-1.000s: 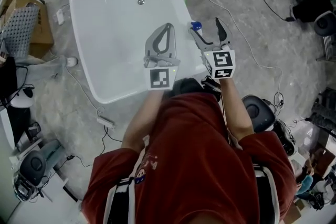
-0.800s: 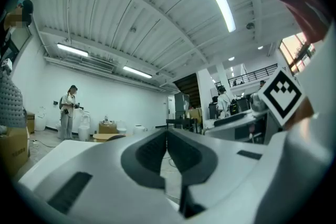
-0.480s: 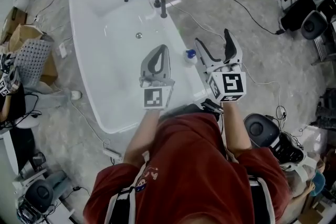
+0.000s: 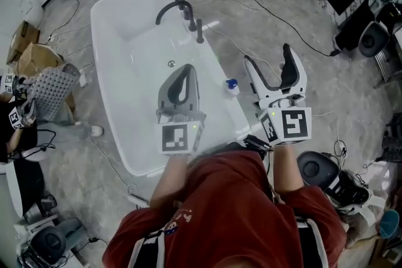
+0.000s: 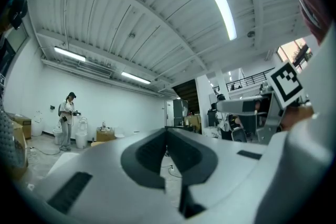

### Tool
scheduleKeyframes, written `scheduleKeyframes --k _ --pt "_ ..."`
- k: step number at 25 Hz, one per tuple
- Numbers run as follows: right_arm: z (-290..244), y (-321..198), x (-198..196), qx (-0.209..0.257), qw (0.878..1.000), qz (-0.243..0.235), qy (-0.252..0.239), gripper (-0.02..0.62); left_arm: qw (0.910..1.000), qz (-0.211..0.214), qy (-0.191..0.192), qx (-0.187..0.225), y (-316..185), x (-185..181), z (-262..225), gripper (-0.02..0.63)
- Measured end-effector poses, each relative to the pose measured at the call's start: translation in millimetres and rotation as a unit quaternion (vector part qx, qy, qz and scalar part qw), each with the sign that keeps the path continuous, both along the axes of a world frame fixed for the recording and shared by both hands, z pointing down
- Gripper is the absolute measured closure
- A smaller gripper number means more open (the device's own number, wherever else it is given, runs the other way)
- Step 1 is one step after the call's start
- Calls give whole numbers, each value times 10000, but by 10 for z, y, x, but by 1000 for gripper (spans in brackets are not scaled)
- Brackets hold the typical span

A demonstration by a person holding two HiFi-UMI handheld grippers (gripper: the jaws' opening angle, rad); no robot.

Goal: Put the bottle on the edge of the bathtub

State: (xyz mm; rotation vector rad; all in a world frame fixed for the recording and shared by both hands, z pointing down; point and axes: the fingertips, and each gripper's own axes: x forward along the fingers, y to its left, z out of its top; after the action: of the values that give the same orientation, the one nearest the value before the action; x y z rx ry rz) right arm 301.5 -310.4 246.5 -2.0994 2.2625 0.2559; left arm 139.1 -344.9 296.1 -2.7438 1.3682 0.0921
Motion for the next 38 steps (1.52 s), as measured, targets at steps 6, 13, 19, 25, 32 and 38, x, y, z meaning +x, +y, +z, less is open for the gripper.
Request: scheduleKeyframes --k 6,13,19,25,32,38 --pt "53 -7 -17 29 9999 -75 98 204 9993 42 113 359 92 30 -344 591" --pt "135 -47 -26 -31 9998 -182 111 261 9995 45 34 307 62 86 -264 591" --pt "197 -41 7 -37 9996 -269 8 342 9998 -71 25 189 -3 104 -132 591" --pt "204 -55 49 10 9994 -332 -86 428 9997 -14 -14 223 23 176 -191 591" --pt "260 -92 19 -51 9984 -535 -148 511 9997 30 86 240 3 212 -268 591" --pt "297 -97 2 -131 9983 -567 -38 560 9997 59 35 238 33 263 -245 591"
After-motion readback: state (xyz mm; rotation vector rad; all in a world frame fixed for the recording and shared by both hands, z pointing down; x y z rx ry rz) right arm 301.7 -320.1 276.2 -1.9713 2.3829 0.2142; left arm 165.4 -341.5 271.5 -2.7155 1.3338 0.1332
